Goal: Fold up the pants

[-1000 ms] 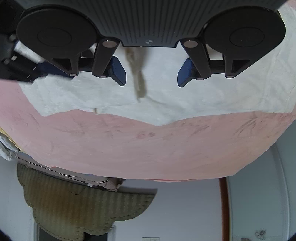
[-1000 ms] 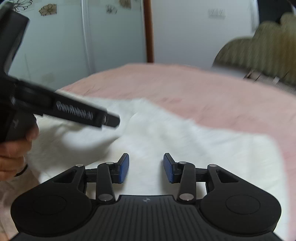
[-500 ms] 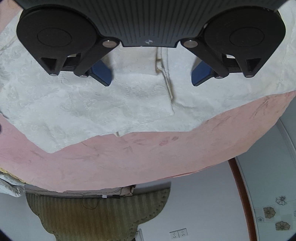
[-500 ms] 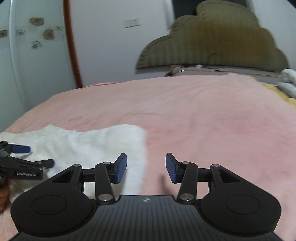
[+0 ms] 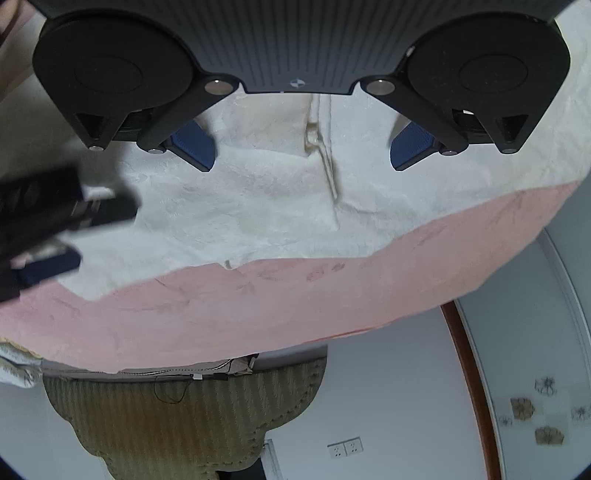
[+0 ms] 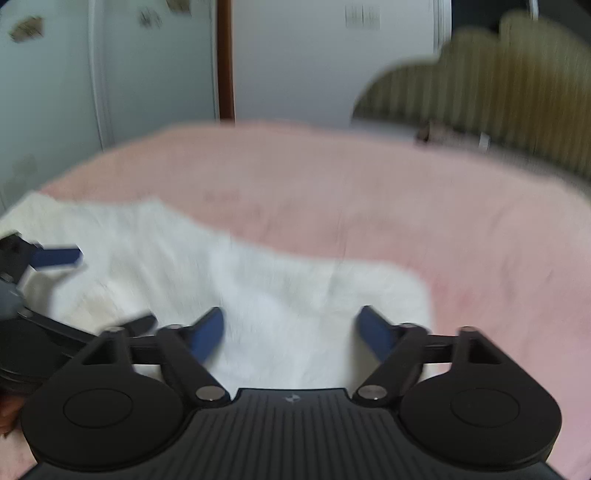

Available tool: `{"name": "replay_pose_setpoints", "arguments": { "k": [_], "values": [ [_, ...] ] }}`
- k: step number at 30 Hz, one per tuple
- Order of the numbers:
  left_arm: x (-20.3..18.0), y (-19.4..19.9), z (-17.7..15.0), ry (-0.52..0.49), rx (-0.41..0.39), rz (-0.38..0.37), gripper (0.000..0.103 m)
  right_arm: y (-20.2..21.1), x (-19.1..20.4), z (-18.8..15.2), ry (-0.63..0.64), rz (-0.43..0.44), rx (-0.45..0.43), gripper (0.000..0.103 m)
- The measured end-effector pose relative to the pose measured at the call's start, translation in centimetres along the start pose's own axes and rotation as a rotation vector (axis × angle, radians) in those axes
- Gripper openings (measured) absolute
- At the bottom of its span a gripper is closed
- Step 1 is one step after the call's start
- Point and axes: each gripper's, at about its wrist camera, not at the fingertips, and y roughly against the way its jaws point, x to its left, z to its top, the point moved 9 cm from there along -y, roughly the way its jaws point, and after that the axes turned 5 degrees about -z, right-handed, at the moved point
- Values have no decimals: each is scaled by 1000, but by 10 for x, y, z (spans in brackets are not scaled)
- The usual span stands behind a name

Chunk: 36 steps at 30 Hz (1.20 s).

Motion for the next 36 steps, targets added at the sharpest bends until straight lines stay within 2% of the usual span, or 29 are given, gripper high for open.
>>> {"name": "replay_pose_setpoints", "arguments": {
  "k": [1,3,6,16,30,36],
  "values": [
    [2,-2,-1,13,8,0,102,-4,3,-6,6,-18,7,90],
    [6,-3,-2,51,15,-23,103,2,2,-11,-23,-45,-32,103],
    [7,-5,-2,68,18,-32,103,8,2,-20,-75,-57,-53,103],
    [13,-7,-6,133,32,-50,103,12,-2,-25,-90,-51,-32,103],
    [10,-5,-6,131,28,-44,103,17,5,-29,-93,-100,-12,103],
    [12,-4,-7,142,31,-53,103,16,2,-30,-106,-87,-11,103]
  ]
}}
